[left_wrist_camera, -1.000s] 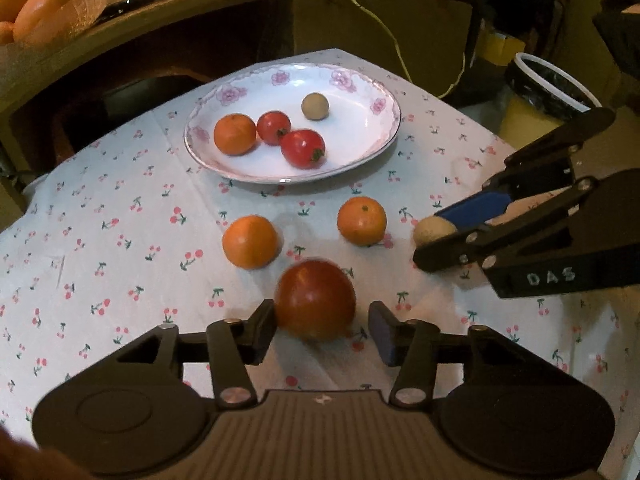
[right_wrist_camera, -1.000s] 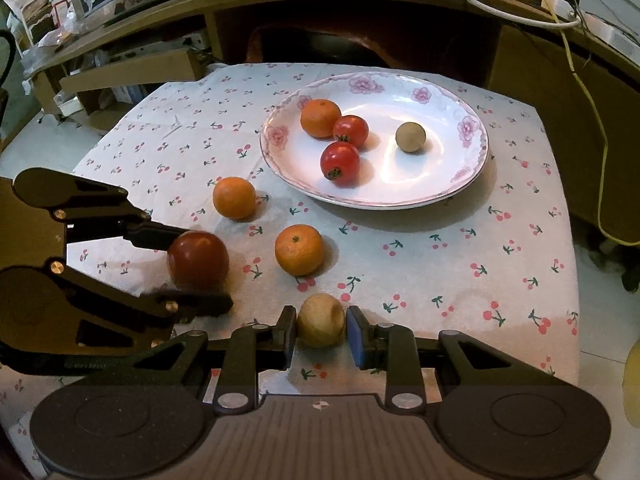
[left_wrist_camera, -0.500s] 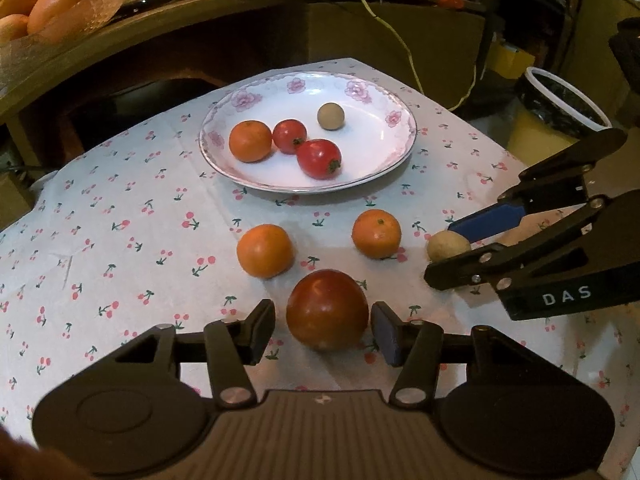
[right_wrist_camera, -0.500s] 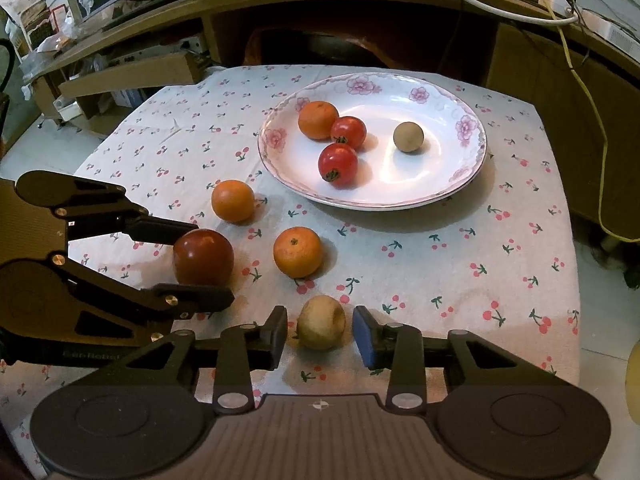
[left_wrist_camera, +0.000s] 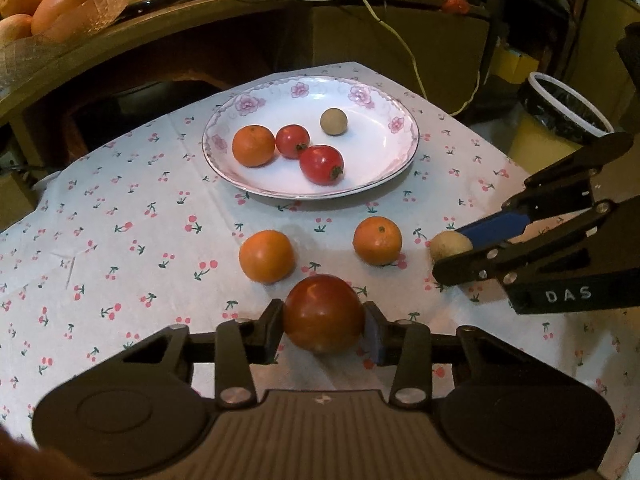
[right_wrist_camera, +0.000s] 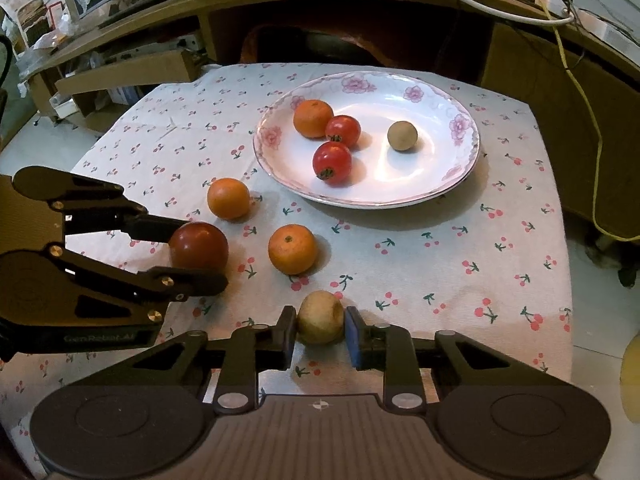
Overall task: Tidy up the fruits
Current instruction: 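Carry the dark-red fruit and kiwi into the white plate with both tools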
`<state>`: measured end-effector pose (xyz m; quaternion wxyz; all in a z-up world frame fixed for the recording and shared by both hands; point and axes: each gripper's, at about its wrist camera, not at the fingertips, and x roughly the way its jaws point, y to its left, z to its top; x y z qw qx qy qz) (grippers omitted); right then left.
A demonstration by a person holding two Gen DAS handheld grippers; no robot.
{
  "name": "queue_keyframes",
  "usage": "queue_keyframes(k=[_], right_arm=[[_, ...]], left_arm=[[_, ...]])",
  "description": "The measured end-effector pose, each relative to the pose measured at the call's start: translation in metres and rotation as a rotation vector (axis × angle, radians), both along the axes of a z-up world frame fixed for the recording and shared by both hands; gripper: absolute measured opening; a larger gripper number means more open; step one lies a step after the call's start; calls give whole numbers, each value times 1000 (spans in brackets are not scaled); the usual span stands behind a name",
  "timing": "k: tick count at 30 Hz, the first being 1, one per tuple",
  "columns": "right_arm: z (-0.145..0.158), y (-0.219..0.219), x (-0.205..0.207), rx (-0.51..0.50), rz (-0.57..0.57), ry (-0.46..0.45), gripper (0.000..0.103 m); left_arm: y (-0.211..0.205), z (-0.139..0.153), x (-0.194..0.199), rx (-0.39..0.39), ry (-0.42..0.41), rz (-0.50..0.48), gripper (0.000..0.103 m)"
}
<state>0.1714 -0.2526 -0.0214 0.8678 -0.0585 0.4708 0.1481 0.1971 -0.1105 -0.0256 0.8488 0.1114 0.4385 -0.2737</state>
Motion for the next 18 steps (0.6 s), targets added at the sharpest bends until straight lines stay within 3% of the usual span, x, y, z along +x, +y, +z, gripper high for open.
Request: queue_keyframes(k=[18], right_arm=[[25,-2,15,59,-60,-99,26]], left_arm=[[-11,29,21,-60,-71,41,46]])
